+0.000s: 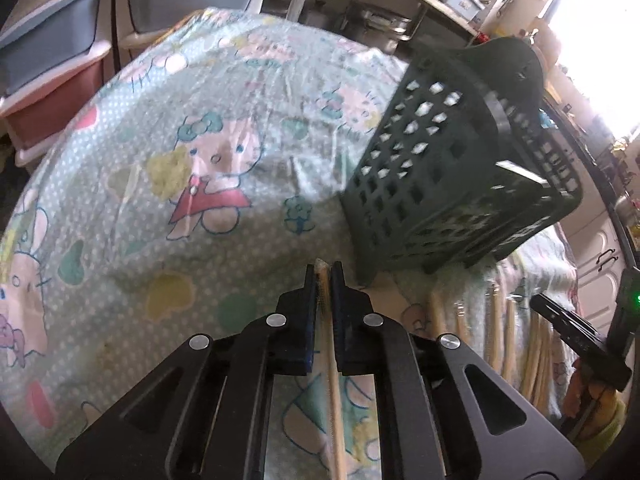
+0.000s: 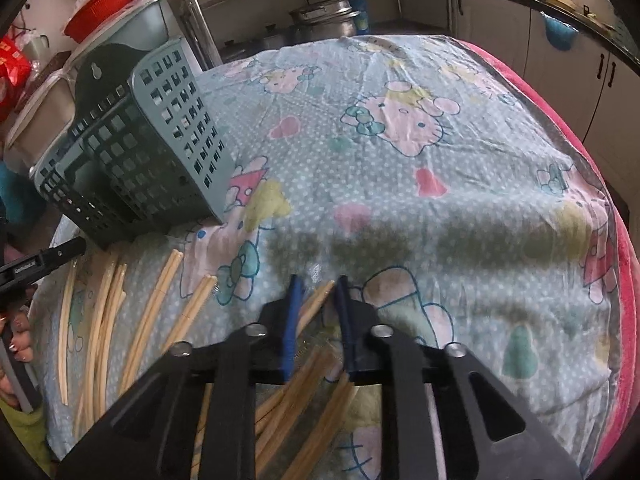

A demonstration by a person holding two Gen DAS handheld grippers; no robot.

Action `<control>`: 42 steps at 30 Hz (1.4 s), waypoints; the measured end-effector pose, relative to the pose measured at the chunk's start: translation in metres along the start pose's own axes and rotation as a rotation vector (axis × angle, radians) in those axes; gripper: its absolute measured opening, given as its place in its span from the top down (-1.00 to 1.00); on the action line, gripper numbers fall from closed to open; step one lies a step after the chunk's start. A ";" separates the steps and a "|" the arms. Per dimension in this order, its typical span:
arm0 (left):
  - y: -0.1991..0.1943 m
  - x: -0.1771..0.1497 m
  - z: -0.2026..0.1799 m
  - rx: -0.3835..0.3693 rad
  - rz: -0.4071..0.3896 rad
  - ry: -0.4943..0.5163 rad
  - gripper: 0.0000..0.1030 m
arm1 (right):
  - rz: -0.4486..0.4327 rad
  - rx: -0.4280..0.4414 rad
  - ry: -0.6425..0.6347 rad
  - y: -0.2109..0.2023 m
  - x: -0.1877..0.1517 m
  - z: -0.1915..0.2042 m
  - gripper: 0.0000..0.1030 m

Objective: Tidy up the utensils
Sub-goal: 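Lift the chopsticks with the left tool and lower them into the green caddy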

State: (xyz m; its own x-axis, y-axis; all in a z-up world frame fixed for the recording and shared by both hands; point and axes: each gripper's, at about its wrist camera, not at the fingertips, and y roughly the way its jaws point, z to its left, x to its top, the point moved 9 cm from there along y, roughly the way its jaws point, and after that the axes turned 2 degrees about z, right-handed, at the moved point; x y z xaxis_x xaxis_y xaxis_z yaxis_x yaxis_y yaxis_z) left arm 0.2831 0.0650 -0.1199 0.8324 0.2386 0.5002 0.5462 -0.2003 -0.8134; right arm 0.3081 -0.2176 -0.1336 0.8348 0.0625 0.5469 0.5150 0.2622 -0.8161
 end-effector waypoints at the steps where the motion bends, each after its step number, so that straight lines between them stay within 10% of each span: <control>1: -0.005 0.001 -0.003 -0.007 -0.011 0.004 0.93 | -0.006 0.009 0.004 -0.002 0.001 0.000 0.72; 19: -0.097 0.047 -0.071 -0.160 -0.226 0.081 0.94 | -0.275 0.276 -0.036 -0.116 0.043 0.058 0.90; 42: -0.188 0.124 -0.117 -0.144 -0.572 0.125 0.94 | -0.570 0.306 -0.171 -0.209 0.108 0.116 0.91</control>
State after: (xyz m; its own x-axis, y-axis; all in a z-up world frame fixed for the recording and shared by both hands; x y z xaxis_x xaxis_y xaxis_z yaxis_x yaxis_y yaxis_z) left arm 0.2948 0.0208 0.1303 0.4027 0.2347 0.8847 0.9105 -0.2021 -0.3608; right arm 0.2685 -0.1540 0.1175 0.3929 -0.0218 0.9193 0.7670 0.5593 -0.3145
